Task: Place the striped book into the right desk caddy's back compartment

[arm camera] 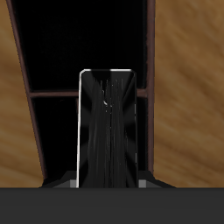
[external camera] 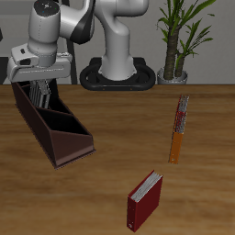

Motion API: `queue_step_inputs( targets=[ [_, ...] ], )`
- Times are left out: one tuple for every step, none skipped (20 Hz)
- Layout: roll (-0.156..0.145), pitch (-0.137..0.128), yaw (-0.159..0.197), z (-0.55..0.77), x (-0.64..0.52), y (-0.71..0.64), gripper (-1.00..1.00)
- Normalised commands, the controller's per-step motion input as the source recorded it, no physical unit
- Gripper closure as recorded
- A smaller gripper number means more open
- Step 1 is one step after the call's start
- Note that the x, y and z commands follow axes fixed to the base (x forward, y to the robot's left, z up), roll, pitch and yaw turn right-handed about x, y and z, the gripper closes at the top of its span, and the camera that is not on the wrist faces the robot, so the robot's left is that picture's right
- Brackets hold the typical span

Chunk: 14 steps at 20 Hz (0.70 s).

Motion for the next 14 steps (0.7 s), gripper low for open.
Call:
queue_step_inputs(
  targets=[
    [0.051, 0.017, 0.130, -0.35, -0.19, 0.18, 1.00],
    [-0.026, 0.036, -0.039, -0.08, -0.03, 0.03, 1.00],
    [0.011, 0.038, 0.000, -0.13, -0.08, 0.10, 1.00],
    [-0.014, 0.053, 0.030, -0.17, -0.08, -0.03, 1.00],
    [-0.153, 0.071, -0.081, -0.12, -0.08, -0.20, 1.00],
    [-0.008, 0.032, -0.071, -0.13, -0.09, 0.00, 1.00],
    [-0.062, 0.056, 0.040, -0.16, 0.00, -0.14, -1.00],
    [-0.010, 0.111, -0.045, -0.26, 0.14, -0.25, -1.00],
    [0.000, 0.000, 0.000, -0.01, 0.13, 0.02, -1.00],
    [-0.159, 0.045, 0.003, -0.01, -0.28, -0.08, -1.00],
    [-0.034, 0.011, 0.035, -0.01, 0.01, -0.06, -1.00],
    [-0.122, 0.006, -0.071, 0.06, -0.14, -0.24, -1.00],
    [-0.059, 0.003, -0.026, 0.05, -0.05, -0.12, -1.00],
    [-0.017, 0.032, -0.018, 0.00, -0.02, -0.04, -1.00]
  ],
)
